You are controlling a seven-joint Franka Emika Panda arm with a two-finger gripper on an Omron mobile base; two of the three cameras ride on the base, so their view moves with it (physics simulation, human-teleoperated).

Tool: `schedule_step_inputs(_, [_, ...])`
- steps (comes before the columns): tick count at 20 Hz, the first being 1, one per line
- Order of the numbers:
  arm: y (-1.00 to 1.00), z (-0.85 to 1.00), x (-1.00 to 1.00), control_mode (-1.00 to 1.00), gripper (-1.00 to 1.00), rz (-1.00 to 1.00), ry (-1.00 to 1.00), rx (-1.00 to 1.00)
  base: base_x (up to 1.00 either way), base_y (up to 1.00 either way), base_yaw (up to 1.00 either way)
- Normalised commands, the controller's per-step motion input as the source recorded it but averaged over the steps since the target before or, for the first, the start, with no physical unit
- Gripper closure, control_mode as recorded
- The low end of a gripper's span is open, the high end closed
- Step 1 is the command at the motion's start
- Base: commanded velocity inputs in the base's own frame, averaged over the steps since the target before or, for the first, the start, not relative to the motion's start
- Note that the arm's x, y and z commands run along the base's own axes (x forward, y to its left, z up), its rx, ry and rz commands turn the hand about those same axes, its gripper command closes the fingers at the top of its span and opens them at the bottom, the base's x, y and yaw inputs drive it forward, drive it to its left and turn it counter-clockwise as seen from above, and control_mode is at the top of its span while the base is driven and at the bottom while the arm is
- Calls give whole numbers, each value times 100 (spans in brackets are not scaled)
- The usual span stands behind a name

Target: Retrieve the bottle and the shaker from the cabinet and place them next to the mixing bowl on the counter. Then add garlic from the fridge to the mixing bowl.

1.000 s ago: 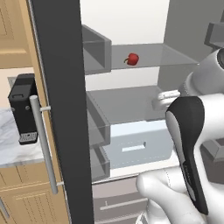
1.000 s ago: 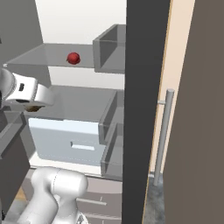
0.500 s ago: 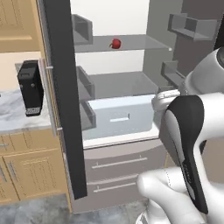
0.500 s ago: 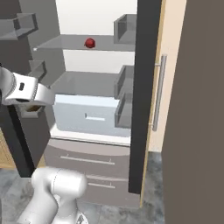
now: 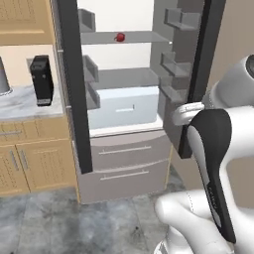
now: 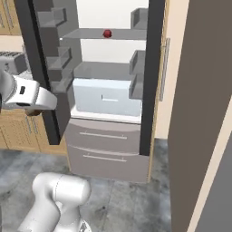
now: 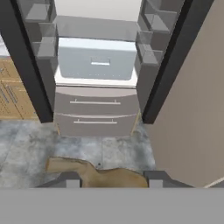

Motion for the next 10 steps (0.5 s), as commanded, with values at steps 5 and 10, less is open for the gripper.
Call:
schedule_step_inputs(5, [0,0,0,100,100,0,0,0,-100,20,12])
schedule_step_inputs(10, [0,0,0,100,100,0,0,0,-54,87,29])
